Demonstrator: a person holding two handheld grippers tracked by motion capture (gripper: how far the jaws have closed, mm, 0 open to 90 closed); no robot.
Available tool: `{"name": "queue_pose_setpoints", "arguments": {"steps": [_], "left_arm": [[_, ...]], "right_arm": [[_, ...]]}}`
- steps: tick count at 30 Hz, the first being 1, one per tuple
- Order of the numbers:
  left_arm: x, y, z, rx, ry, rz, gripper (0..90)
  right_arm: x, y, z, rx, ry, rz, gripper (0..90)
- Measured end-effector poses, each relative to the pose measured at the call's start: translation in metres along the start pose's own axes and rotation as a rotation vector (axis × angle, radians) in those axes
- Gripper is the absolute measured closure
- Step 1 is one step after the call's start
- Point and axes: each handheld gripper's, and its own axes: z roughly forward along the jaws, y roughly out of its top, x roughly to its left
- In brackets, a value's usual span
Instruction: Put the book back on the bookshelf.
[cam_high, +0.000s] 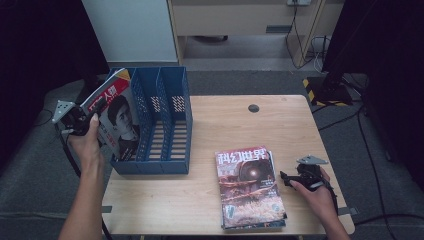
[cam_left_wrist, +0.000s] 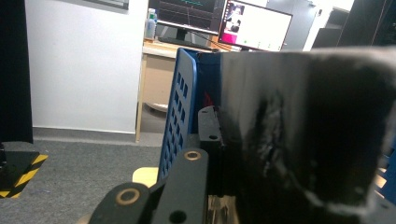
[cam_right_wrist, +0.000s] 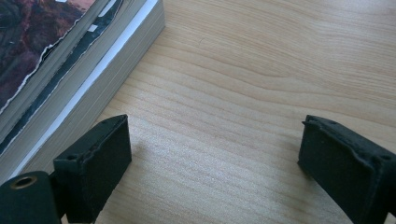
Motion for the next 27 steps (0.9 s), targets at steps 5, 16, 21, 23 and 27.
{"name": "queue_pose_setpoints", "arguments": {"steps": [5,16,21,23,27], "left_arm": [[0.002,-0.004,-0.001,-0.001,0.014,-0.003,85.8],[0.005,-0.013,-0.002,-0.003,0.022,-0.012,85.2],[0.005,-0.012,-0.003,-0.008,0.027,-0.008,85.4],[0.005,-0.013,-0.002,-0.006,0.030,-0.004,85.4],[0.004,-0.014,-0.002,-0.005,0.036,-0.001,85.2]], "right_arm": [[0.000,0.000,0.000,0.001,0.001,-0.004,9.4],[0.000,0.000,0.000,0.001,0.001,-0.004,9.4],[0.000,0.000,0.000,0.001,0.001,-0.005,9.4],[0.000,0.000,0.000,0.001,0.001,-0.004,9.5],[0.000,0.000,0.000,0.001,0.001,-0.004,9.4]]}}
